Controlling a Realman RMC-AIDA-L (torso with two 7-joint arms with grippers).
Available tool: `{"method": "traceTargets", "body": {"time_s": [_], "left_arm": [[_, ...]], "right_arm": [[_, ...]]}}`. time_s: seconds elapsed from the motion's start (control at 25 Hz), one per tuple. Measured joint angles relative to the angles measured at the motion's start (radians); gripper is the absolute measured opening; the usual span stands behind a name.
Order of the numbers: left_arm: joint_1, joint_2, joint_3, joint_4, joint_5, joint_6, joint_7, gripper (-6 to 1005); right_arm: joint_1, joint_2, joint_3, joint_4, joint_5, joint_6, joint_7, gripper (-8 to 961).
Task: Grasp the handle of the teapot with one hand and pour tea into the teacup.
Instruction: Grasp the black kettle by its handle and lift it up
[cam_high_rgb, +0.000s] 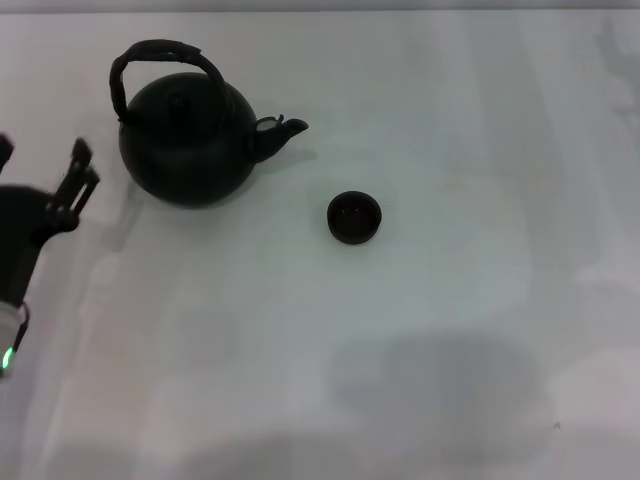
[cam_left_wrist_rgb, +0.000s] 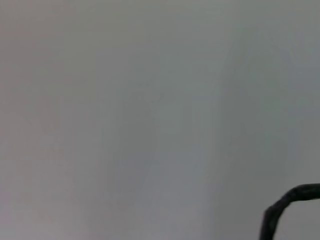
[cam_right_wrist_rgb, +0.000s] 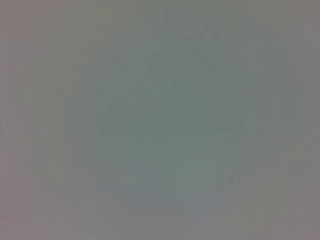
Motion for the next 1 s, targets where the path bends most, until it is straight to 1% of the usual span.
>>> {"method": "traceTargets", "body": {"time_s": [0.2,0.4,0.72,1.0], "left_arm": [[-0.074,0.001,-0.003,0.004,0.008,-0.036,0.002,888],[-0.124,0.002,-0.021,0.022,0.000,-0.086,0.003,888],[-0.159,0.004,-0.021,0.064,0.004,-0.153,0.004,887],[-0.181,0.004,-0.019,0.075,0.007,-0.201,0.008,887]], "right_arm": [[0.001,0.000,0.002,-0.009,0.002,0.015,0.037,870],[0.004,-0.001,0.002,-0.009,0.002,0.042,0.046,870],[0.015,-0.001,-0.006,-0.009,0.000,0.050,0.051,871],[0.016,0.000,0.001,-0.006,0.000,0.050,0.055,871]]}}
